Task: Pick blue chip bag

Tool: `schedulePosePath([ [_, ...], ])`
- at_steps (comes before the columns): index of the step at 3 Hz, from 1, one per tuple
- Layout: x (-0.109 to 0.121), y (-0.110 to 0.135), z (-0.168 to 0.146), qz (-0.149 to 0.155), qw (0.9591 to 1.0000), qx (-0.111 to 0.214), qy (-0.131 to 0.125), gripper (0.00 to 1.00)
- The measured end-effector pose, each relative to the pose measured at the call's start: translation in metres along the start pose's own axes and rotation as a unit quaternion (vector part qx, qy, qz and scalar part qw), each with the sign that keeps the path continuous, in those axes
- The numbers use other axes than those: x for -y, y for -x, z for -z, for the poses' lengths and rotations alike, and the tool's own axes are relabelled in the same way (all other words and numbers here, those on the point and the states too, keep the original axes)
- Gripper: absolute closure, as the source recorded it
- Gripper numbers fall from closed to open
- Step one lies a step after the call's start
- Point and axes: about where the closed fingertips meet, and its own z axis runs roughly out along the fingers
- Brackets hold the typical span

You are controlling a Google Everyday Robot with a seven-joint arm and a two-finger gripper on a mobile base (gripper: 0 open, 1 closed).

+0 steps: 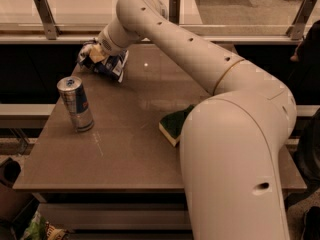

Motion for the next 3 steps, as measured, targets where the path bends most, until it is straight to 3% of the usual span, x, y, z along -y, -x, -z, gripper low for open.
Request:
schedulePosePath([
  [1,0.002,0.007,0.006,0.003,0.9995,0.028,0.012,1.0],
  [2,0.008,0.02,0.032,0.014,0.9976,0.067,0.006,1.0],
  [3,0.012,0.034,0.061,0.023,0.9958,0.087,-0.019,1.0],
])
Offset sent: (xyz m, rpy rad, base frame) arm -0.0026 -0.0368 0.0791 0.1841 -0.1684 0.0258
